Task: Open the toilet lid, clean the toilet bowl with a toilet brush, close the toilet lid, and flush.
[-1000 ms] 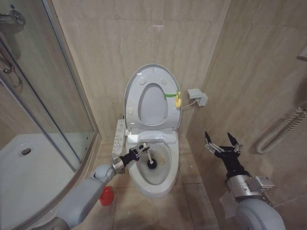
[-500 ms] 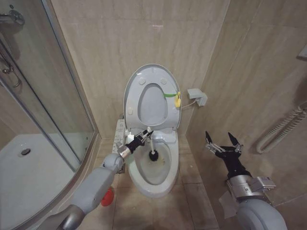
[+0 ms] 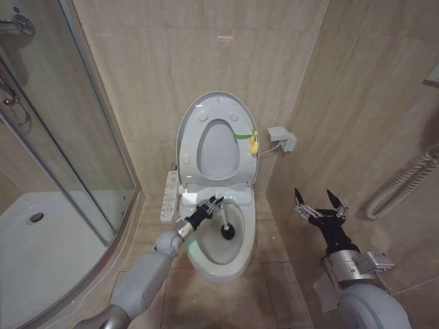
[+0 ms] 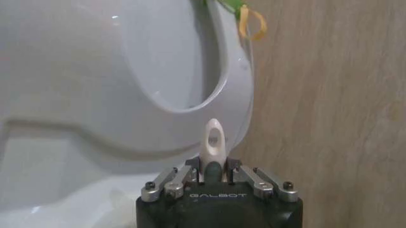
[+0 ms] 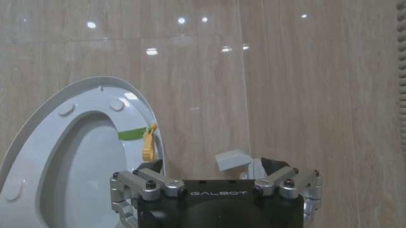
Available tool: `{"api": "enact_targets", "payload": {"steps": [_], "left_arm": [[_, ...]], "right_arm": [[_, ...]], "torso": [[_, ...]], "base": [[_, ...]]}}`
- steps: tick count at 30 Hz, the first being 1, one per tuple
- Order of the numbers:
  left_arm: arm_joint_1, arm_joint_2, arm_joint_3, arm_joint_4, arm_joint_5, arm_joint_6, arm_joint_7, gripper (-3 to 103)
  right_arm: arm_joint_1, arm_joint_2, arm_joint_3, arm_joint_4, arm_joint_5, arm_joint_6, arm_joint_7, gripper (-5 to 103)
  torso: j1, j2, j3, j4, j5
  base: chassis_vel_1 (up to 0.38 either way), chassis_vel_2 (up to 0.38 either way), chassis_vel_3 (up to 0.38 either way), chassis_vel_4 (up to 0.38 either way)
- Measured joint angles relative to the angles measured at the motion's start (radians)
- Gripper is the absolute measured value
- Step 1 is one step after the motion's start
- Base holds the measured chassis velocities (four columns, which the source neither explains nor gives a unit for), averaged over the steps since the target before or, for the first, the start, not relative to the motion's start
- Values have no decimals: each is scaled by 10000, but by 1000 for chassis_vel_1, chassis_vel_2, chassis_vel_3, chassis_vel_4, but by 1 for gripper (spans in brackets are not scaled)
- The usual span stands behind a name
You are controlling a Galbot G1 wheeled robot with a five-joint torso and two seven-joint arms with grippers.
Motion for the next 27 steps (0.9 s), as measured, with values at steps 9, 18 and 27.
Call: {"api": "enact_targets", "payload": {"steps": [9,18,27], "left_arm": [[-98,-130,-179,-118,-220,-288,-170,26],[-201,-761,-193,316,-264,-498,-245,26],[-12,-459,-368,553,116,-663,0,26]], "right_arm": [[-68,-58,108,86,64,5,-3,100],[-219,-69,227,151,95,14,-9,100],[-92,-99,290,97,203,21,-15,100]], "torso": [[0,0,1,-6,0],[0,0,0,-5,1],[0,0,0,2,0]], "base": [[0,0,0,0],[0,0,0,0],[0,0,0,0]]}}
